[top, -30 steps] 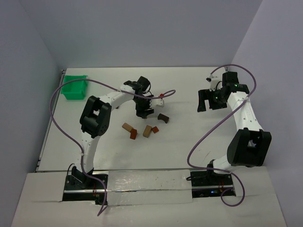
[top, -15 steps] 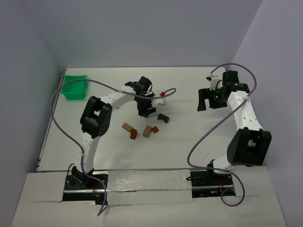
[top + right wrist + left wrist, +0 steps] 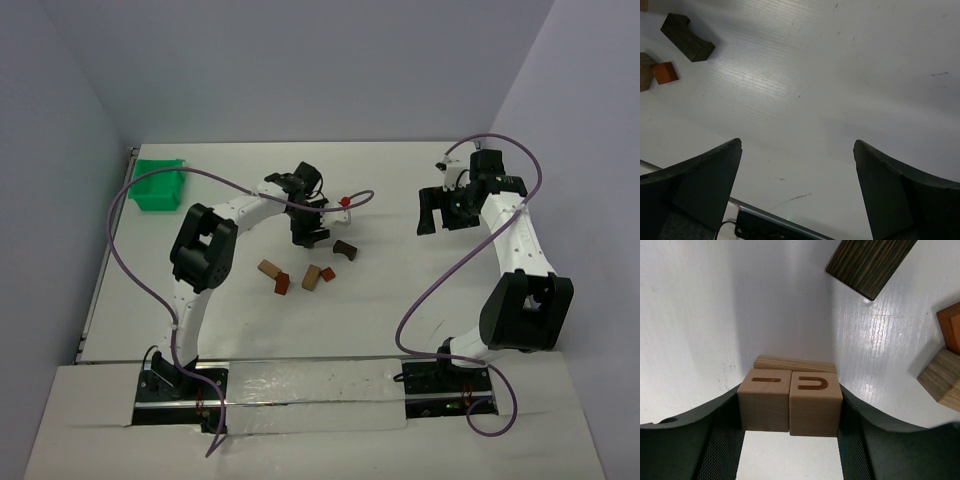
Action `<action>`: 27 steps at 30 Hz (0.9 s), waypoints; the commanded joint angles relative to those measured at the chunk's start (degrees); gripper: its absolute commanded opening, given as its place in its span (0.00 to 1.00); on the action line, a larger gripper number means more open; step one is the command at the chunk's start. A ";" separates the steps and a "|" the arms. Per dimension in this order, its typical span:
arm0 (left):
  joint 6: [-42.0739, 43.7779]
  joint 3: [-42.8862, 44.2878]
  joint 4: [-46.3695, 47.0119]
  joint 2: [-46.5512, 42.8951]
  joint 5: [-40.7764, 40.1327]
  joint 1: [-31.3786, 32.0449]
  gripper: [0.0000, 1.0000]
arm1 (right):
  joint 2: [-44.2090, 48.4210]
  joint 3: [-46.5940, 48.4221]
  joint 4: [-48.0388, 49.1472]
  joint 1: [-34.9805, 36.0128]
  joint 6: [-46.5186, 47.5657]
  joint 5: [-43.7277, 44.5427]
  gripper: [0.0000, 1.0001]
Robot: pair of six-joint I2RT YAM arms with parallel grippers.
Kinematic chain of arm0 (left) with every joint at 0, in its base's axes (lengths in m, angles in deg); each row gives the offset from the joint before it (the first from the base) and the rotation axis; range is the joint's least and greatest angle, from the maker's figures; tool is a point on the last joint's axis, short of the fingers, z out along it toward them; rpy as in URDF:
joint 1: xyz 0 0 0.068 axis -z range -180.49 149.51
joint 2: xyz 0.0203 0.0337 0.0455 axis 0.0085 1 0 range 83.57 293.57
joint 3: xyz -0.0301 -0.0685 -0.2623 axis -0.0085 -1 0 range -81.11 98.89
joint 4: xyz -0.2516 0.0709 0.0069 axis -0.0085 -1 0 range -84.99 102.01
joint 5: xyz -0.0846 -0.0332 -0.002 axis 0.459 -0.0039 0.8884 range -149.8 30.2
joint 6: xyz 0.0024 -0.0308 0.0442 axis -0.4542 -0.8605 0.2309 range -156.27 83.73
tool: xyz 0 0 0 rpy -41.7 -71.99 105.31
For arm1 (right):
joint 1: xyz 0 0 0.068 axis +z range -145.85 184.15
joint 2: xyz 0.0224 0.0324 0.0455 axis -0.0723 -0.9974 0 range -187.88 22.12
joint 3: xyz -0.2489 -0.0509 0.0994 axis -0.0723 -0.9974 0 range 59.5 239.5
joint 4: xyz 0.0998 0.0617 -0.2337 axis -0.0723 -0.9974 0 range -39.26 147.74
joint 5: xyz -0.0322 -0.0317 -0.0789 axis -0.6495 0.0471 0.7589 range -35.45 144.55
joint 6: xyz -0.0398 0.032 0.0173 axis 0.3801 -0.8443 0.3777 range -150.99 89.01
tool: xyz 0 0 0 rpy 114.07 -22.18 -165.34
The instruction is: Build the wood block tower
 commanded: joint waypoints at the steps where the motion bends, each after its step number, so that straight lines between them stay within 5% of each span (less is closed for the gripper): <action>1: 1.57 -1.01 -2.22 4.80 -2.12 0.71 0.69 | 0.69 1.26 -0.27 -0.44 0.43 -0.70 1.00; 13: 1.75 0.39 -0.73 4.84 -3.17 0.80 0.82 | 0.29 1.79 -0.36 -0.41 0.43 -0.87 1.00; 19: 2.10 3.07 -3.12 3.36 -1.39 0.79 0.99 | -0.02 2.50 -0.45 -0.44 0.43 -1.31 1.00; 27: 1.45 4.29 -6.32 -2.76 2.06 0.62 0.99 | -0.56 2.80 -0.60 -0.45 0.61 -2.25 1.00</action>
